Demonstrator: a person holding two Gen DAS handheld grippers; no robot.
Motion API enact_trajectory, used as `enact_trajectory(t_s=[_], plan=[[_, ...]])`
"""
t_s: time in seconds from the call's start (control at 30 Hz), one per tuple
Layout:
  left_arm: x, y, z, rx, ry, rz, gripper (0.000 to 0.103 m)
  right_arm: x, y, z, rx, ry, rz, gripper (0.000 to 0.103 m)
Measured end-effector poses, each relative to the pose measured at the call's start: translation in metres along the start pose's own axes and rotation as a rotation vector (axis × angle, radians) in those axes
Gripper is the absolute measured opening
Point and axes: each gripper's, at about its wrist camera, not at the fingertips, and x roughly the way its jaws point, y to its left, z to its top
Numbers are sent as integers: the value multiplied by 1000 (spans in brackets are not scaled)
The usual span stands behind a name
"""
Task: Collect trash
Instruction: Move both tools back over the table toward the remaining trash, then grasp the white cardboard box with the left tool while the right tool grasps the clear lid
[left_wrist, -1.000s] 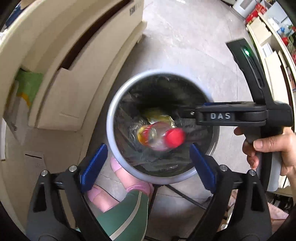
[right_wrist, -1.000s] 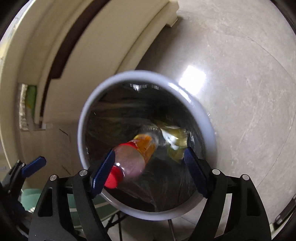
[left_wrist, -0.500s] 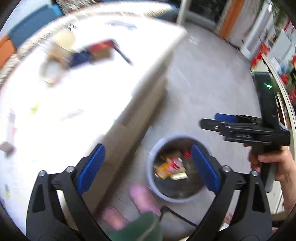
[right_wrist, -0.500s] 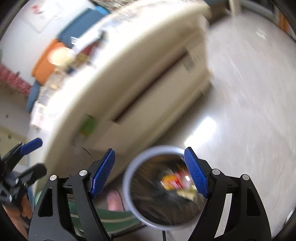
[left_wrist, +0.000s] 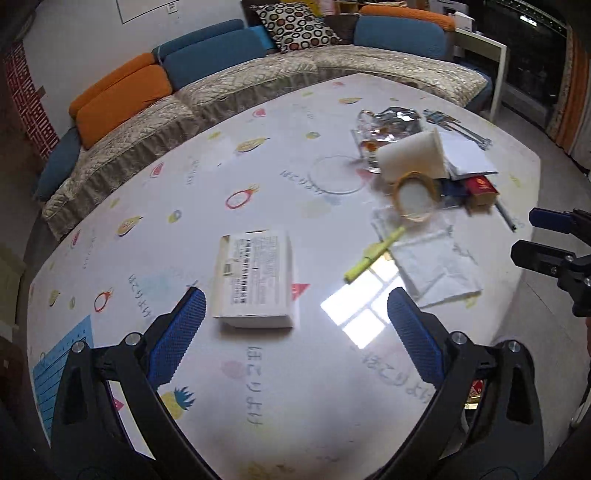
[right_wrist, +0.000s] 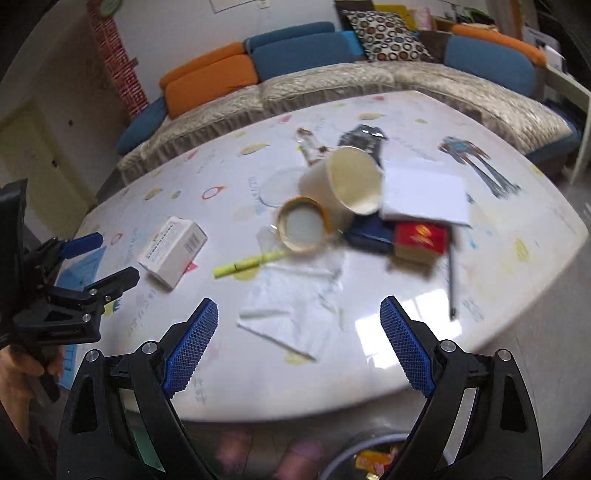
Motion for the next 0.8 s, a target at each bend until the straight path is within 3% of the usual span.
enact_trajectory(t_s=[0.1,0.33,0.6,0.67,0.73,0.8], plan=[[16,20,-3,-36,14,15,96,20,15,2,-40,14,-17,89],[53,50,-3,-108,57,-44,96,61,17,12,-96,49,-77,89],[88,50,-3,-107,102,-52,96,95,12,25,-169,49,-129,88],[97,47,-5,-98,118,-50,96,101,11,25,-166,55,-112,73],[103,44,-8,-98,120,-47,96,107,11,24,-163,89,-107,49],[105,44,-11,-110,124,-60,96,113,11,21,-167,123,-115,34]])
